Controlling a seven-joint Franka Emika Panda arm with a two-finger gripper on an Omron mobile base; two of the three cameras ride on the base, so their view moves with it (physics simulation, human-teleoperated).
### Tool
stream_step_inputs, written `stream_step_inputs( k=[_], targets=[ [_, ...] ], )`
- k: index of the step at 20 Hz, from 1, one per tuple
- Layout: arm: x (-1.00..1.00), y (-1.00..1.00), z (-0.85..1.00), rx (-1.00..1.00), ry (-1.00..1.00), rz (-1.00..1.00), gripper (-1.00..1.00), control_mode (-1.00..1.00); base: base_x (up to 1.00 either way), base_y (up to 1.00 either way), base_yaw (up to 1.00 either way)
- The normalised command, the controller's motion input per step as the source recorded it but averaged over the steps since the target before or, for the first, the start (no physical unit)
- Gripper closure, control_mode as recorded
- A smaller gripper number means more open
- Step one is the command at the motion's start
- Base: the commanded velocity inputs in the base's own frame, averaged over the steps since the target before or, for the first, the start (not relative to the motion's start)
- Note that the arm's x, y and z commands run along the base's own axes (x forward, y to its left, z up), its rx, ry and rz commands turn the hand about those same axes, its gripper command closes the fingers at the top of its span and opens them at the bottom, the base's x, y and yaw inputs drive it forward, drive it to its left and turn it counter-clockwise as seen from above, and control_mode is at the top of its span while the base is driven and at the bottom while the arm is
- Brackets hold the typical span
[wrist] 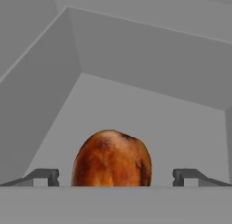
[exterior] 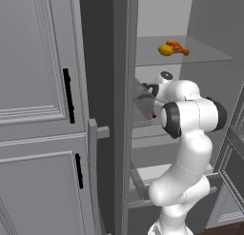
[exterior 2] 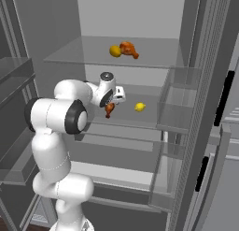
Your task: Place one lemon and one chicken drumstick in each tupperware on the nearby counter, to pack two identical lunches.
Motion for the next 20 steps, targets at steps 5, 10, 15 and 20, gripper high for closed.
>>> stream_step_inputs(
  k=[5, 10, 15, 20],
  targets=[
    [-0.33, 0.00, -0.08, 0.00, -0.01, 0.00, -1.00, -1.00, 0.00, 0.00, 0.00],
    [0.20, 0.01, -0.03, 0.00, 0.00, -0.01, -1.00, -1.00, 0.00, 0.00, 0.00],
    [0.02, 0.00, -0.33, 0.00, 0.02, -0.01, -1.00, -1.00, 0.00, 0.00, 0.00],
    [-0.07, 0.05, -0.34, 0.00, 0.03, 0.00, -1.00, -1.00, 0.00, 0.00, 0.00]
  ],
)
